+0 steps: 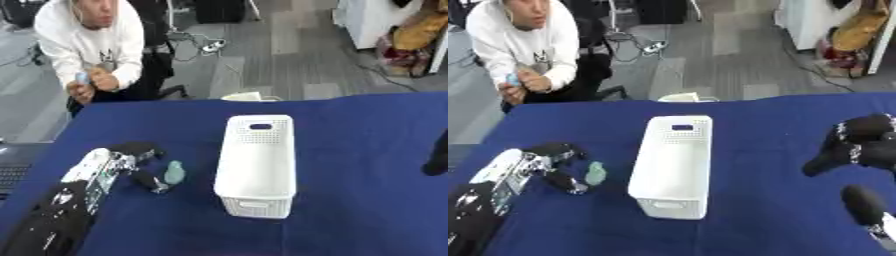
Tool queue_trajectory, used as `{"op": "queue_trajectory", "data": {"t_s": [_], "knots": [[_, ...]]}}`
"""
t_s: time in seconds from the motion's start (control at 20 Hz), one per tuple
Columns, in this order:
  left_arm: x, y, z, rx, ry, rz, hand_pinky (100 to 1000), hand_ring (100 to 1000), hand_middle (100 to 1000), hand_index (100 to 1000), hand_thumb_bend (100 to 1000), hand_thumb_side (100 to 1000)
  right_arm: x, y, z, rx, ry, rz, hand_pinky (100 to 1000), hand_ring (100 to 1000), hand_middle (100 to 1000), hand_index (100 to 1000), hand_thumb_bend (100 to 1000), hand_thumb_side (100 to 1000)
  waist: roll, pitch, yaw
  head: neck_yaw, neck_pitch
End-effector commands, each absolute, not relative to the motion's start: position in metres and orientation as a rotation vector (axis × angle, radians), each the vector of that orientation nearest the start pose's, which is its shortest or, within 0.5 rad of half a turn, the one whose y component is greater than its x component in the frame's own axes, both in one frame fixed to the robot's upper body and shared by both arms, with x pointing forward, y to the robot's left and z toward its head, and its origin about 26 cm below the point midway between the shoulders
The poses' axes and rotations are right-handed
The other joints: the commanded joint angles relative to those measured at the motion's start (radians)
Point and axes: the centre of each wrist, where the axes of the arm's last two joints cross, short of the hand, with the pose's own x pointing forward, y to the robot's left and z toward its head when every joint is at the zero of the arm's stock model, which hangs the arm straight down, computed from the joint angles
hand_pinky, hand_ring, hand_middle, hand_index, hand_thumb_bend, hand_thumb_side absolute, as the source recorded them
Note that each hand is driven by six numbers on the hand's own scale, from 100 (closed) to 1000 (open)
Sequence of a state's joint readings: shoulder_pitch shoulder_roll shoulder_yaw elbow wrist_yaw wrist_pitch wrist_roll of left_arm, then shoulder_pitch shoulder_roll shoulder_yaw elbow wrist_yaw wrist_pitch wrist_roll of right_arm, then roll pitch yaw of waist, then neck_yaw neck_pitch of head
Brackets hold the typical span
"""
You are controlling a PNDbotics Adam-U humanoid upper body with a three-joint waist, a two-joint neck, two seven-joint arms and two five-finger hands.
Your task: Pick up objects on the table and place them in the box.
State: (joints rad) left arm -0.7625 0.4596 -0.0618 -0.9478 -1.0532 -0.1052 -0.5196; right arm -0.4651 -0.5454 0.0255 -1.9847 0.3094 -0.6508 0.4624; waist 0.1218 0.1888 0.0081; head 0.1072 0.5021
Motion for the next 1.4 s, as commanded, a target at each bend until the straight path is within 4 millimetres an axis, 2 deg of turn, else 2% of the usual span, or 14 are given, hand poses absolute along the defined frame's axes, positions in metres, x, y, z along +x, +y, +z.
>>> {"op": "queue_trajectory", "data": {"t_s": [0.05, 0.6, 0.9, 1.15, 1.35, 1.4], "knots": [[0.457, 0.331, 0.146, 0.882, -1.022, -1.459, 579, 708, 847, 932, 1000, 531, 0.305, -0.269, 0.273, 0.478, 2.463, -1.826, 125, 432, 436, 639, 100, 1000, -0.004, -0.021, -0.001, 0.005, -0.003], [0.462, 0.321, 0.144, 0.881, -1.151, -1.410, 537, 667, 826, 903, 966, 499, 0.305, -0.269, 0.273, 0.475, 2.464, -1.823, 124, 432, 435, 638, 100, 1000, -0.004, -0.021, -0.004, 0.008, 0.000], [0.464, 0.317, 0.140, 0.881, -1.157, -1.410, 508, 646, 815, 889, 954, 477, 0.305, -0.268, 0.274, 0.474, 2.465, -1.818, 124, 431, 435, 637, 100, 1000, -0.005, -0.021, -0.008, 0.013, 0.001], [0.465, 0.318, 0.139, 0.898, -1.130, -1.411, 405, 578, 770, 843, 869, 404, 0.305, -0.268, 0.274, 0.473, 2.465, -1.819, 124, 431, 435, 637, 100, 1000, -0.004, -0.021, -0.008, 0.017, 0.002], [0.465, 0.319, 0.141, 0.916, -1.123, -1.405, 319, 515, 717, 789, 747, 391, 0.305, -0.268, 0.274, 0.472, 2.464, -1.823, 123, 431, 436, 636, 100, 1000, -0.004, -0.021, -0.007, 0.018, 0.003], [0.465, 0.319, 0.141, 0.919, -1.126, -1.402, 301, 502, 702, 776, 693, 405, 0.305, -0.268, 0.274, 0.472, 2.464, -1.824, 123, 431, 436, 636, 100, 1000, -0.005, -0.021, -0.006, 0.019, 0.004]]}}
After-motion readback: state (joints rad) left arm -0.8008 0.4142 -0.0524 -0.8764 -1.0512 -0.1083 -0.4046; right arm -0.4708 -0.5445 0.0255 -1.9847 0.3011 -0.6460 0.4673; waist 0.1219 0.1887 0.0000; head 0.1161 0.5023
